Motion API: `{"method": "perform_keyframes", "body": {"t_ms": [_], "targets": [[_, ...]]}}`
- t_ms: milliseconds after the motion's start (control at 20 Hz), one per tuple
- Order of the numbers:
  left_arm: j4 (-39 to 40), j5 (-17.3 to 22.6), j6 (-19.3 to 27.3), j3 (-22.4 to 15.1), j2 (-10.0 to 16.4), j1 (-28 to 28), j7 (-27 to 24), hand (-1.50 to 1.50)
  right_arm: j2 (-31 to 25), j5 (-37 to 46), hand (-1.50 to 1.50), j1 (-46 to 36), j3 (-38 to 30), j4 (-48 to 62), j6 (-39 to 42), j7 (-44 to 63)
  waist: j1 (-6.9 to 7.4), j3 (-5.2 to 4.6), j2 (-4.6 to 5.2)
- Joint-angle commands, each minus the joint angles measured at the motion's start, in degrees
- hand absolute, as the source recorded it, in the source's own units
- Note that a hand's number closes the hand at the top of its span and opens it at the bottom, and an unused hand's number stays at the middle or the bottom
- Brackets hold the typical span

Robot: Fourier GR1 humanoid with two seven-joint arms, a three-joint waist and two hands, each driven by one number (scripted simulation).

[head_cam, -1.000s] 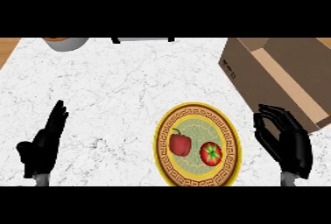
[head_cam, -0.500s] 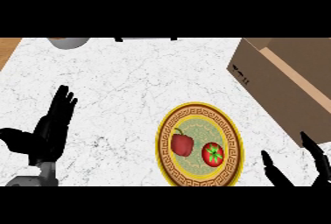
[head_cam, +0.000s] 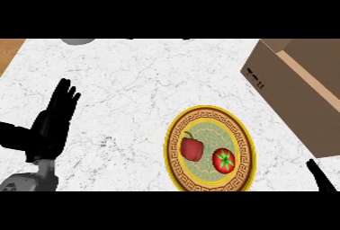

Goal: Pick the bell pepper from the plate and place it in the cardboard box

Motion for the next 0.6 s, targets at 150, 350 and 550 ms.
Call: {"method": "perform_keyframes", "body": {"t_ms": [150,350,550], "targets": [[-0.18,-0.2,0.43,0.1,0.2,-2.69,2.68,0.0,-2.13,10.64,-1.5,-0.44,6.78,-18.86,16.81,25.9,0.86,0.16,0.19],[-1.26,-0.91,0.59,-1.16,-0.64,-1.86,3.09,0.0,4.27,17.11,-1.5,-10.74,14.87,-22.3,23.83,38.02,1.58,0.27,0.0],[-0.32,-1.36,0.75,-0.46,-1.07,-2.08,2.76,0.0,10.96,20.96,-1.5,-25.21,18.18,-19.21,30.75,49.68,1.0,0.39,-0.24]]}}
